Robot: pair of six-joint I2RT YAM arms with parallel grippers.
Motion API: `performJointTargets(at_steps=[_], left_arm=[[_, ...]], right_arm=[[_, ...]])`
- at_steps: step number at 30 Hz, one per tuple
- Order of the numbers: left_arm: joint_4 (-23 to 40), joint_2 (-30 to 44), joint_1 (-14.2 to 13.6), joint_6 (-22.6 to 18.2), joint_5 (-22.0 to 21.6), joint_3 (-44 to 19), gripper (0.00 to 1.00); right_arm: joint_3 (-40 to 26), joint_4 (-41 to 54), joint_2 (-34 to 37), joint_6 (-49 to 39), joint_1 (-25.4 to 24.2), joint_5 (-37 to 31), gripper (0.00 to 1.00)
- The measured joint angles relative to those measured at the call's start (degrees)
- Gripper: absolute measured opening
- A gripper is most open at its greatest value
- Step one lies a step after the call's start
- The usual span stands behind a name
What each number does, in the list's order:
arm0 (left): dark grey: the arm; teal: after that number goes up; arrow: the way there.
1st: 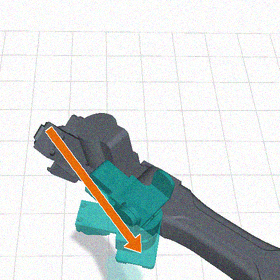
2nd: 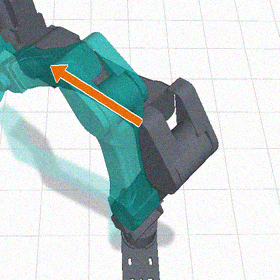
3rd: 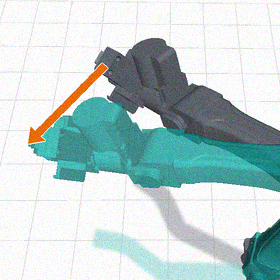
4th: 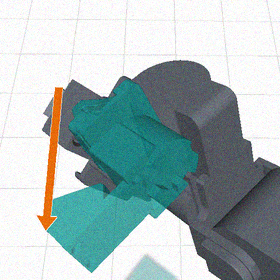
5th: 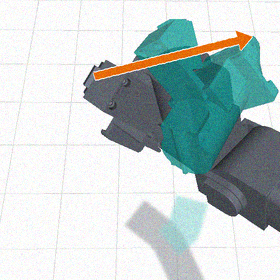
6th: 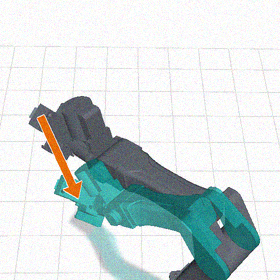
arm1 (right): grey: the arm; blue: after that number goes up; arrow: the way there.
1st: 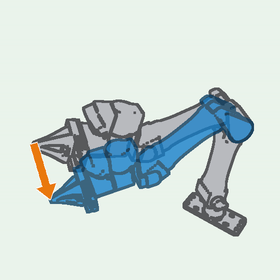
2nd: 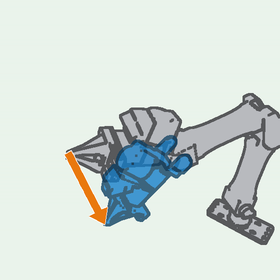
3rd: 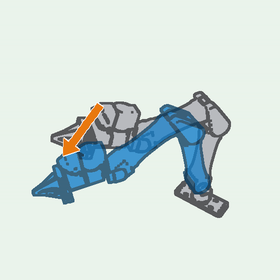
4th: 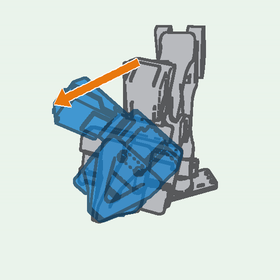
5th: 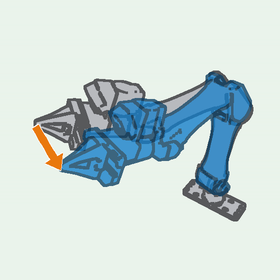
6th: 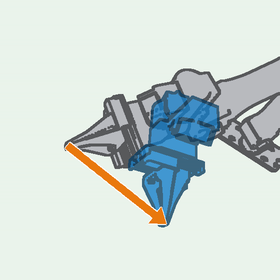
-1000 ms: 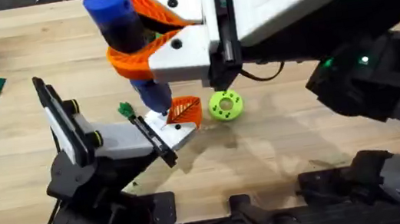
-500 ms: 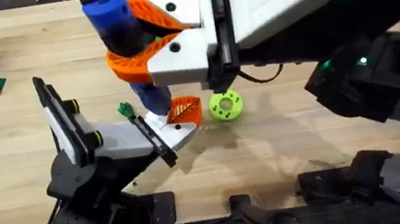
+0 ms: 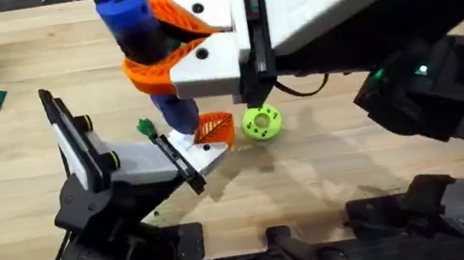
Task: Pick up the gripper from the table and insert it into the empty holder that is missing its gripper. Then pick up a screw, insert it into the mounting hole, and use the screwdriver to tighten it. Finally, clean up the table by picking up the vegetable and placing it into the bucket.
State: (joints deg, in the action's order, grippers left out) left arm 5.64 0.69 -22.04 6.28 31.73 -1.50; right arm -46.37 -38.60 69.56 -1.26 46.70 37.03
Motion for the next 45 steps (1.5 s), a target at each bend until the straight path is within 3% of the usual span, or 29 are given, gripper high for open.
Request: performJointTargets(at_steps=[33, 45], left_arm=[[0.0, 0.0, 0.0, 0.2, 0.0, 0.0, 0.009], [-0.1, -0.6, 0.0, -0.1, 0.0, 0.0, 0.009]], right_arm=[[-0.9, -0.8, 1.8, 1.7, 0.0, 0.8, 0.071], [1.0, -15.3, 2.5, 5.7, -3.3, 6.5, 0.071]])
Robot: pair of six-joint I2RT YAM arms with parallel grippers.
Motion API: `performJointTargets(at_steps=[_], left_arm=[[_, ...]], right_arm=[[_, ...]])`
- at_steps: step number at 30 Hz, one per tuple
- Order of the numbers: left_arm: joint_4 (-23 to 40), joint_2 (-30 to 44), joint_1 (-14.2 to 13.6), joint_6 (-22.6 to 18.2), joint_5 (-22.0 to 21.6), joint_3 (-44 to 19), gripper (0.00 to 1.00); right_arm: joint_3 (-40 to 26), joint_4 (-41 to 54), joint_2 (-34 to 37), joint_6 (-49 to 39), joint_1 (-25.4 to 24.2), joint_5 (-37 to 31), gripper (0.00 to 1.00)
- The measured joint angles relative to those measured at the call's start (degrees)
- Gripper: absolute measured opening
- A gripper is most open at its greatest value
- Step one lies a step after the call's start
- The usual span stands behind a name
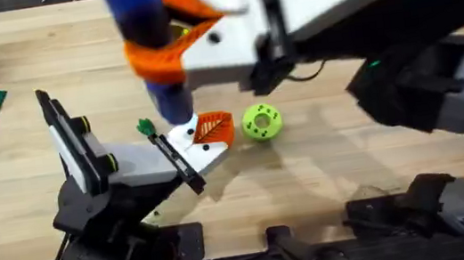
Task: Pick up the gripper from the table and insert it into the empty holder that is missing its gripper. Then pick up a screw, insert it into the mounting hole, and use the screwdriver to tighten it. Finally, clean up the table by picking up the vegetable and placing it into the bucket.
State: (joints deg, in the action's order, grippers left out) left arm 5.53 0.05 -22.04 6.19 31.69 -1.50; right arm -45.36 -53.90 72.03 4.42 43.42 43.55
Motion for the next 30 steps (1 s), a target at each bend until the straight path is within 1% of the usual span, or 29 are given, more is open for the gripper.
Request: performJointTargets(at_steps=[4, 7, 12, 15, 18, 26, 30], left_arm=[[0.0, 0.0, 0.0, 0.0, 0.0, 0.0, 0.009], [0.0, 0.0, 0.0, 0.0, 0.0, 0.0, 0.009], [0.0, 0.0, 0.0, 0.0, 0.0, 0.0, 0.009], [0.0, 0.0, 0.0, 0.0, 0.0, 0.0, 0.009], [0.0, 0.0, 0.0, 0.0, 0.0, 0.0, 0.009], [0.0, 0.0, 0.0, 0.0, 0.0, 0.0, 0.009], [0.0, 0.0, 0.0, 0.0, 0.0, 0.0, 0.009]], right_arm=[[0.0, -1.1, -4.2, 1.1, -2.7, 1.8, 0.071], [0.0, -1.4, -6.3, 1.7, -3.3, 2.7, 0.071], [0.0, -0.9, -6.5, 2.5, -3.5, 4.2, 0.071], [0.0, -0.2, -6.5, 2.8, -4.6, 4.6, 0.071], [0.0, 3.2, -6.5, 2.9, -7.1, 4.9, 0.071], [0.0, 10.9, -6.3, 2.9, -16.7, 4.7, 0.071], [0.0, 11.4, -6.3, 2.8, -18.9, 4.5, 0.071]])
